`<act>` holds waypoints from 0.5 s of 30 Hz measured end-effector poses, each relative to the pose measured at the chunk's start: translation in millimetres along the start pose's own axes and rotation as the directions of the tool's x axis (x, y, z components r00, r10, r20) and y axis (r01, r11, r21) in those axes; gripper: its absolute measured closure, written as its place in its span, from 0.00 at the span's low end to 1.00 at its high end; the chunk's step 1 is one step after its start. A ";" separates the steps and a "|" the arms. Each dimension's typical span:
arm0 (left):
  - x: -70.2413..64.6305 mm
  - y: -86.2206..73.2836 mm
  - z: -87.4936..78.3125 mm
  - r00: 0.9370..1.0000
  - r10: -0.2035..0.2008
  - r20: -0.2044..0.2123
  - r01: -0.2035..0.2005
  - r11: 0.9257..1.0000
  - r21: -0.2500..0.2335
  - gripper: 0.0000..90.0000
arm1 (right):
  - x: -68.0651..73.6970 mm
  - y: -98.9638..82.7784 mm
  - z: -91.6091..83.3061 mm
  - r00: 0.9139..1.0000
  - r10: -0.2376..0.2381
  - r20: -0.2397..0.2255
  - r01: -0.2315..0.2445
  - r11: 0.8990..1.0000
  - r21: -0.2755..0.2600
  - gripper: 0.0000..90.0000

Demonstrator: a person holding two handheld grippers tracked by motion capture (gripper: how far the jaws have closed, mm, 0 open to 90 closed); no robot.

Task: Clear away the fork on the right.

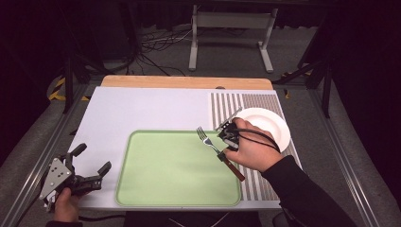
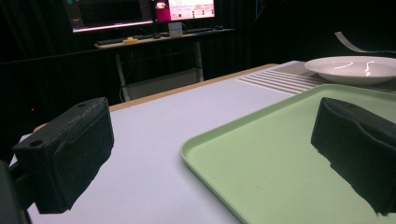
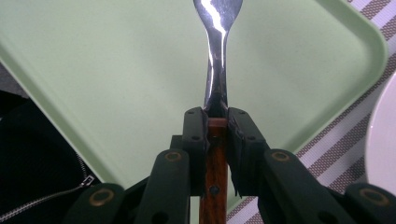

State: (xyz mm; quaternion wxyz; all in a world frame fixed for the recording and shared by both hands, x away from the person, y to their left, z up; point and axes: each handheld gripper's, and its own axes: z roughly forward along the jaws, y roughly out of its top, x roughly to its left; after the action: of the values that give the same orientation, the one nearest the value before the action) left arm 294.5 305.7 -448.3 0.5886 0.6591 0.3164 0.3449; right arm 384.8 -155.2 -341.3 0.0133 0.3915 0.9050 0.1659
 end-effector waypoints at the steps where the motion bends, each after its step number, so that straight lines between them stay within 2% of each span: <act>1: 0.0 0.0 0.0 1.000 0.001 0.000 -0.001 1.000 0.000 0.00 | 0.5 0.1 0.7 1.000 0.006 0.010 -0.006 1.000 -0.005 0.87; 4: -0.1 0.1 0.0 1.000 0.003 0.000 -0.003 1.000 0.000 0.00 | 1.9 0.1 2.3 0.998 0.052 0.019 -0.051 0.999 -0.014 0.87; 5: -0.1 0.1 -0.1 1.000 0.002 0.001 -0.002 1.000 0.001 0.00 | 1.9 0.1 2.3 0.998 0.052 0.019 -0.051 0.999 -0.014 0.87; 8: 0.0 0.0 0.0 1.000 0.001 -0.001 -0.001 1.000 0.000 0.00 | 2.2 0.3 5.1 0.992 0.124 0.016 -0.124 0.992 -0.018 0.87; 15: 0.0 0.0 0.1 1.000 0.001 -0.001 -0.001 1.000 -0.001 0.00 | 3.6 1.6 10.1 0.983 0.183 0.032 -0.182 0.983 -0.020 0.87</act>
State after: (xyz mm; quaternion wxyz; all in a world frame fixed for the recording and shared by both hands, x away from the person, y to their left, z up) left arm 294.6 305.7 -448.2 0.5885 0.6589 0.3161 0.3458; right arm 385.0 -148.6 -349.9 0.0165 0.4753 0.8635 0.1676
